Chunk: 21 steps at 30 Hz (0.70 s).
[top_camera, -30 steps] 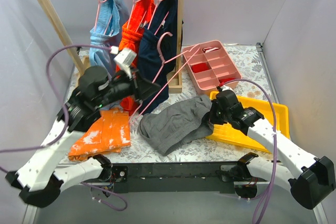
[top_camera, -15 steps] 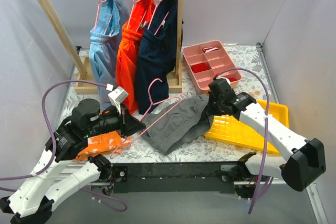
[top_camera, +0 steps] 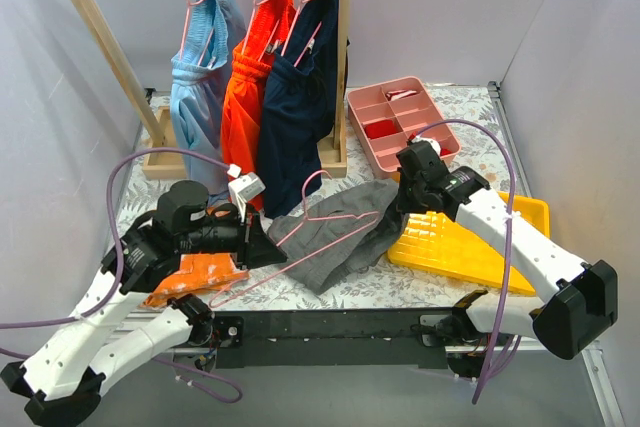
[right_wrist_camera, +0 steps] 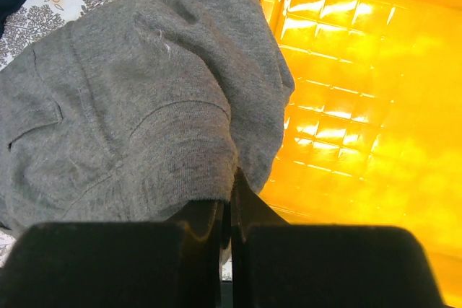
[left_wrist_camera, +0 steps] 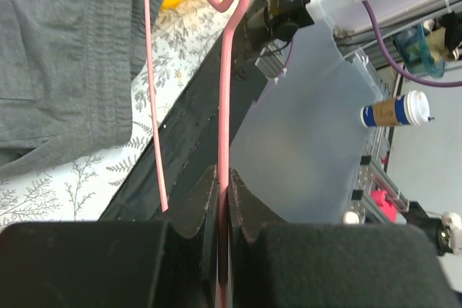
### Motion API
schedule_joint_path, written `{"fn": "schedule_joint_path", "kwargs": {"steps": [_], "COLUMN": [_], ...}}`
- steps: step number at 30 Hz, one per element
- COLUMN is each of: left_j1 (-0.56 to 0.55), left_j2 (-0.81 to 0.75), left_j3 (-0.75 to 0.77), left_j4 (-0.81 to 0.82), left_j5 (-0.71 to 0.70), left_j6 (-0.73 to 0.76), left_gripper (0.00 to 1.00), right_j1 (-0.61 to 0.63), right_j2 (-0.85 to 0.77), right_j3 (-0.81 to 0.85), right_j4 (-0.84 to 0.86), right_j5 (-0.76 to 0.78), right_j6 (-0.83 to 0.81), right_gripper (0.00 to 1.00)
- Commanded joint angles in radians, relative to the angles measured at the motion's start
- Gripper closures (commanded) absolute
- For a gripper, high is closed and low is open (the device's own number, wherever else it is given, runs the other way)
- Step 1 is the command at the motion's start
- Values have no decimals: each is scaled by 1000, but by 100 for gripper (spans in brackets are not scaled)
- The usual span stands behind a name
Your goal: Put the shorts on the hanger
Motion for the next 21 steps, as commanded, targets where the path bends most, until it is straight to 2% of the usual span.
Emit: {"fn": "schedule_joint_path", "kwargs": {"steps": [1,13,18,19,21], "left_j1": [0,-36,-155,-222,-295], "left_j2": [42,141,210,221,241], "left_j3": [32,30,27,27,24], "left_j4": [15,120,177,188,208], "left_j5": [87,32,-115,-211,-317], "left_j6": [38,31,8,3,-9], "left_gripper": [100,100,100,100,100], "right_j1": [0,-2,6,12,20], "right_j2": [0,5,5,5,9], "right_j3": [62,85,106,111,135], "right_j4": [-21,-18,-21,-24,-27], "right_j5": [40,17,2,2,-4], "right_j6": [-13,-21,-24,-24,-26], "right_gripper": [99,99,99,99,99]}}
